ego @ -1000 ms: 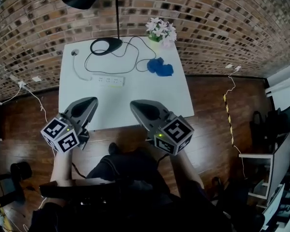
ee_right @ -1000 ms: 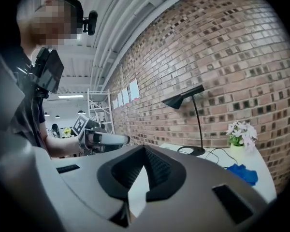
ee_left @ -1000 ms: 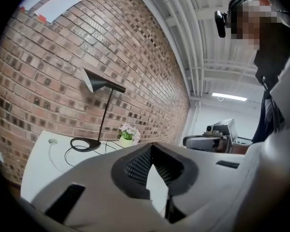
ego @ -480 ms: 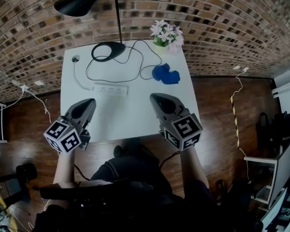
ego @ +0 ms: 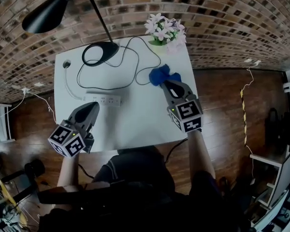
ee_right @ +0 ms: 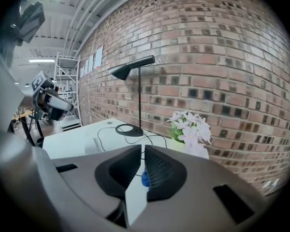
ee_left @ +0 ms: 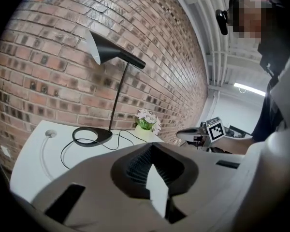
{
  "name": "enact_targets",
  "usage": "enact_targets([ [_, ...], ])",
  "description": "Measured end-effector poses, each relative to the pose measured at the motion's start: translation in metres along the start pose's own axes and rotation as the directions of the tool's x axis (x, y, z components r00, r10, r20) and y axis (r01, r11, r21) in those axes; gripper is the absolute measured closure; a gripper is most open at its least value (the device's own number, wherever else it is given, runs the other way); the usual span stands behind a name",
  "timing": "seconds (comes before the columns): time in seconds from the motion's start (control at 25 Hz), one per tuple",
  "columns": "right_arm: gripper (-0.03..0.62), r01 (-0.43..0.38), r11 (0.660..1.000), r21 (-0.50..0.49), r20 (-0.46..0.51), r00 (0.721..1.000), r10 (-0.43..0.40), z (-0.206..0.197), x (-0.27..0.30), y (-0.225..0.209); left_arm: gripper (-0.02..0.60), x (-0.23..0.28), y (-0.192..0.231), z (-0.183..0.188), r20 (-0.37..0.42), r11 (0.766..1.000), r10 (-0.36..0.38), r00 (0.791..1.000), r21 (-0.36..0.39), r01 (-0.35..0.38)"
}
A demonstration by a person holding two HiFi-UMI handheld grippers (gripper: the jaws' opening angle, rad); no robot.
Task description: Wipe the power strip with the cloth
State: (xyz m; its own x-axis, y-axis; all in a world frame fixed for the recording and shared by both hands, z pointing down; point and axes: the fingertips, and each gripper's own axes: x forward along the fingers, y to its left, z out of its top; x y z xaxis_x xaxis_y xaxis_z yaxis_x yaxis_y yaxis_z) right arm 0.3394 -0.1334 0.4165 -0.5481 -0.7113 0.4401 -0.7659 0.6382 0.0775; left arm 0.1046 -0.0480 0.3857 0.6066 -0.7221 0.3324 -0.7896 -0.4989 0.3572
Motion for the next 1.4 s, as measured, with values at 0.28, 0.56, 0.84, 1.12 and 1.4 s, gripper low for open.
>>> enact_targets([
  [0.28, 0.333, -0.049, 0.998, -0.042, -0.162, 0.986, 0.042, -0.061, 0.050, -0.029, 0.581, 0.030, 0.004, -0.009, -0.059, 0.999, 0.038, 0.998, -0.025, -0.039],
  [0.56, 0.293, -0.122, 0.984, -0.126, -0.364, 0.929, 0.068, -0.126, 0.085, -0.037, 0.581, 0.047, 0.001, -0.002, -0.092, 0.997, 0.074, 0.993, 0.003, -0.074],
  [0.84, 0.365, -0.189, 0.962, -0.198, -0.431, 0.898, 0.088, -0.153, 0.099, -0.027, 0.581, 0.044, -0.004, 0.005, -0.103, 0.993, 0.104, 0.989, 0.059, -0.099],
  [1.12, 0.529, -0.174, 0.967, -0.184, -0.434, 0.897, 0.078, -0.156, 0.091, -0.026, 0.581, 0.034, 0.007, -0.010, -0.148, 0.982, 0.170, 0.974, 0.111, -0.154],
  [1.4, 0.537, -0.104, 0.994, -0.041, -0.303, 0.949, 0.087, -0.116, 0.063, -0.029, 0.581, 0.015, 0.028, -0.016, -0.159, 0.967, 0.232, 0.960, 0.140, -0.210],
])
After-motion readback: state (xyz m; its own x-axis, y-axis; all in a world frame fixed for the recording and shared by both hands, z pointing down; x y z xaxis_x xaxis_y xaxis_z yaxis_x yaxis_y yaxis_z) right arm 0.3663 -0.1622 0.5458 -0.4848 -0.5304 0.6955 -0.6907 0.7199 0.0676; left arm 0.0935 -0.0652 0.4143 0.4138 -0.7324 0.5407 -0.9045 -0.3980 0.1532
